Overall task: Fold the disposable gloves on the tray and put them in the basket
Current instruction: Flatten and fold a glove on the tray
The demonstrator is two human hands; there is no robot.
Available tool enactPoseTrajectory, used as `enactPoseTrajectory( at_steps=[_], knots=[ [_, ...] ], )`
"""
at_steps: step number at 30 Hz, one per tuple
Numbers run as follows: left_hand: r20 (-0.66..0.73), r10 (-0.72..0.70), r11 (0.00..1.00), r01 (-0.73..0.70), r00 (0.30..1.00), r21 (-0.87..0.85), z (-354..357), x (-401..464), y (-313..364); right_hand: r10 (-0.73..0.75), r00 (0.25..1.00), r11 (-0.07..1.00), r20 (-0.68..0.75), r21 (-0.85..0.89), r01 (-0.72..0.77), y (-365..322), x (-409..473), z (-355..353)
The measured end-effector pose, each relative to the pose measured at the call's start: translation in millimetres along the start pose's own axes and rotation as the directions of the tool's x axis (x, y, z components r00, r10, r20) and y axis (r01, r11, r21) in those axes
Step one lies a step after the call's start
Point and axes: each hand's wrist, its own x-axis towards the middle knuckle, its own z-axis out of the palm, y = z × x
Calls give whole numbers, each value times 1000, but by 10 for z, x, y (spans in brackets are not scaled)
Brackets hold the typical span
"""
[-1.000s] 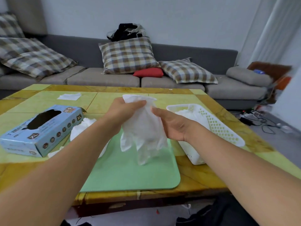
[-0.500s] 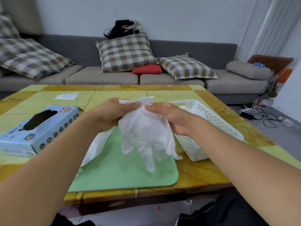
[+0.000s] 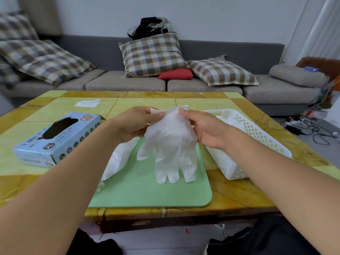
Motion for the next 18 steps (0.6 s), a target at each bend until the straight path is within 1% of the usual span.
enactPoseTrajectory(
  at_steps=[2, 4, 6, 7, 8, 9, 10, 12, 13, 14, 15, 16, 17, 18],
  knots=[
    [-1, -31, 998, 31, 1000, 61, -14, 14, -19, 50, 999, 999, -14, 1, -50, 17, 28, 3],
    [-29, -103, 985, 106, 994, 139, -4, 50, -71, 143, 990, 989, -11, -27, -143, 63, 53, 12],
    [-79, -163, 972, 174, 983, 156, 41, 81, -125, 205, 978, 976, -38, -71, -207, 130, 96, 46],
    [-115, -168, 973, 183, 979, 139, 72, 108, -141, 191, 979, 976, -78, -90, -197, 153, 133, 56],
    [-165, -141, 982, 159, 976, 100, 82, 130, -149, 134, 983, 982, -129, -116, -149, 163, 182, 80],
    [-221, -79, 995, 92, 972, 49, 97, 160, -132, 35, 983, 988, -181, -144, -61, 136, 218, 88],
    [-285, 20, 1000, -16, 958, 15, 94, 189, -90, -96, 970, 983, -222, -177, 56, 81, 249, 95],
    [-360, 266, 962, -270, 894, 42, 57, 183, 57, -367, 899, 920, -238, -239, 312, -90, 247, 116],
    [-361, 370, 927, -366, 856, 83, 39, 144, 135, -473, 854, 870, -218, -271, 412, -185, 205, 122],
    [-342, 447, 894, -429, 826, 131, 24, 87, 194, -553, 812, 816, -184, -313, 485, -261, 145, 130],
    [-312, 500, 866, -464, 808, 186, 7, 22, 225, -603, 785, 770, -139, -357, 528, -304, 82, 134],
    [-273, 529, 847, -476, 804, 238, -13, -43, 220, -617, 782, 741, -90, -399, 539, -298, 32, 129],
    [-225, 536, 835, -471, 814, 285, -42, -107, 180, -594, 804, 735, -38, -432, 523, -250, -10, 117],
    [-169, 518, 835, -453, 839, 313, -65, -159, 119, -544, 839, 742, 9, -462, 486, -166, -33, 101]
  ],
)
